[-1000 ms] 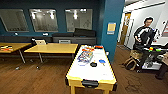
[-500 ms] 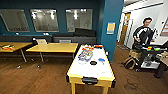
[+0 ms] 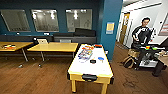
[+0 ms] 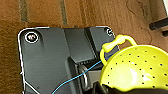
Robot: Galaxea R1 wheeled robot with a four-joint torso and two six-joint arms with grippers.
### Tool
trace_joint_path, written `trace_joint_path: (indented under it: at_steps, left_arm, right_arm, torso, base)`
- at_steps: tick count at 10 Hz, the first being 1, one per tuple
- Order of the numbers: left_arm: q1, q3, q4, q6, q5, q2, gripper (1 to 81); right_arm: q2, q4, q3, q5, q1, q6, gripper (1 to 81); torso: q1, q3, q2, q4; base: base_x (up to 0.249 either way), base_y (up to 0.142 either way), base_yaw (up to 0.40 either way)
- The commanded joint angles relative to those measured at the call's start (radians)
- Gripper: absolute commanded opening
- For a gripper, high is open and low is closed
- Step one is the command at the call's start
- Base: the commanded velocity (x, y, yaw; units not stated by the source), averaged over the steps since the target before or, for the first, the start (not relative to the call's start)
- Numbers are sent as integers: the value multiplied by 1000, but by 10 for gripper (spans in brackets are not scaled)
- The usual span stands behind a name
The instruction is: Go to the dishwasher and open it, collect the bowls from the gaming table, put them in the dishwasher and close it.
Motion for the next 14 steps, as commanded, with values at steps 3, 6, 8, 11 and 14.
trace_joint_path:
  at_steps: [3, 6, 8, 11, 14]
  left_arm:
    - [-43, -27, 15, 1, 15, -9, 10]
    - [-43, -27, 16, 1, 15, -3, 10]
    - [-43, -27, 15, 1, 15, -5, 10]
    - [-42, -27, 15, 2, 15, -5, 10]
    - [-41, -27, 15, 2, 14, -3, 10]
  right_arm:
    - [-27, -35, 29, -8, 44, -5, 10]
    - [-28, -35, 26, -8, 41, -5, 10]
    - [-24, -35, 25, -8, 43, -5, 10]
    - [-24, -35, 26, -10, 47, -5, 10]
    - [-24, -36, 22, -8, 43, -6, 10]
  torso:
    - [1, 0, 0, 0]
    - [1, 0, 0, 0]
    - [1, 0, 0, 0]
    - [1, 0, 0, 0]
    - [1, 1, -2, 0]
  base:
    - [-113, 0, 0]
    - [-113, 0, 0]
    - [-108, 0, 0]
    - [-98, 0, 0]
    - [0, 0, 0]
